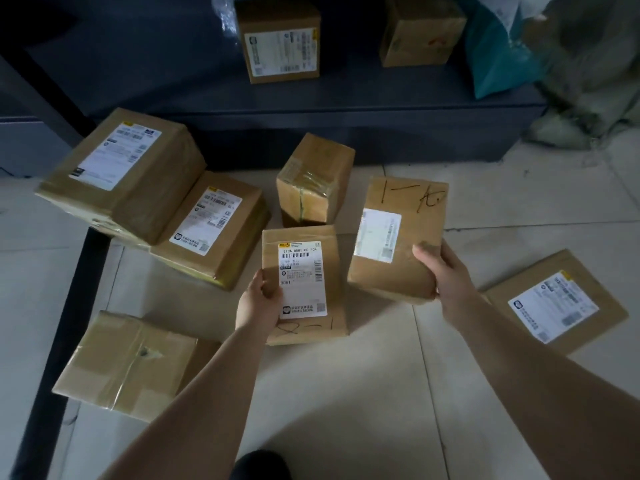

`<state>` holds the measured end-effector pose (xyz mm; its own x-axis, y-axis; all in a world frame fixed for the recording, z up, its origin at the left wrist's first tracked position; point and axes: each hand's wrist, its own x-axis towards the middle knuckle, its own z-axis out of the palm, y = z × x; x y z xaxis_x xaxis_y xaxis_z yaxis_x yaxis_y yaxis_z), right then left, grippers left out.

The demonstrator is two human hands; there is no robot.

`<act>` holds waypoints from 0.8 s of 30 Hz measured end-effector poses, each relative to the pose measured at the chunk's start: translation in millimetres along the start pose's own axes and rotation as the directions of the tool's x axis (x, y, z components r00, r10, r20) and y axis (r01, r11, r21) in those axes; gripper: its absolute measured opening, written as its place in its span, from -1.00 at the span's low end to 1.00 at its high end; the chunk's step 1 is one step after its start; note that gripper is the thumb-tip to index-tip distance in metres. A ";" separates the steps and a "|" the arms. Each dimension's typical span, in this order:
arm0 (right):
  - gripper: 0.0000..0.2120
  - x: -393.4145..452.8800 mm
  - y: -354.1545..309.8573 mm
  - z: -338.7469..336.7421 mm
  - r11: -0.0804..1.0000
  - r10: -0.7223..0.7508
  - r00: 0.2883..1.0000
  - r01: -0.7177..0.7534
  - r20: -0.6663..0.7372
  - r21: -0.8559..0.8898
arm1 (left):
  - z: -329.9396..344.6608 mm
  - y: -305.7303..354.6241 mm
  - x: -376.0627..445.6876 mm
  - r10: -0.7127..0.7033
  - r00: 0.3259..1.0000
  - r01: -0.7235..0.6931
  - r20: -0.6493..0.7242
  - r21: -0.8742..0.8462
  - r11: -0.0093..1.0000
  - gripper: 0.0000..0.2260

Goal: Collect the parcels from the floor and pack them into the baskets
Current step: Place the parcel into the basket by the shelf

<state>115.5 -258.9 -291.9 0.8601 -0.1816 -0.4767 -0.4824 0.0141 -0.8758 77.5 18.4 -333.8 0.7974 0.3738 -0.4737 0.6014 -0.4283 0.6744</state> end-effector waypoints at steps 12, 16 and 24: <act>-0.46 -36.8 -4.6 67.9 0.956 0.282 0.896 -0.234 0.344 -0.175 | -35.8 -0.2 -18.7 -0.231 0.862 0.459 0.451 -0.501 0.733 -0.37; -0.49 -34.4 24.1 85.3 0.932 0.332 0.853 -0.361 0.403 -0.003 | -34.6 -5.0 -32.4 -0.202 0.853 0.444 0.481 -0.466 0.765 -0.10; -0.45 -82.8 -45.7 79.8 0.903 0.427 0.832 -0.378 0.353 -0.202 | -97.3 53.4 -88.9 -0.270 0.865 0.458 0.423 -0.444 0.770 -0.29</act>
<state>79.6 -166.0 -218.5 0.5683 0.2015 -0.7977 -0.7947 -0.1169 -0.5957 33.9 42.4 -200.6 0.5480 0.0907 -0.8316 0.8064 0.2069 0.5540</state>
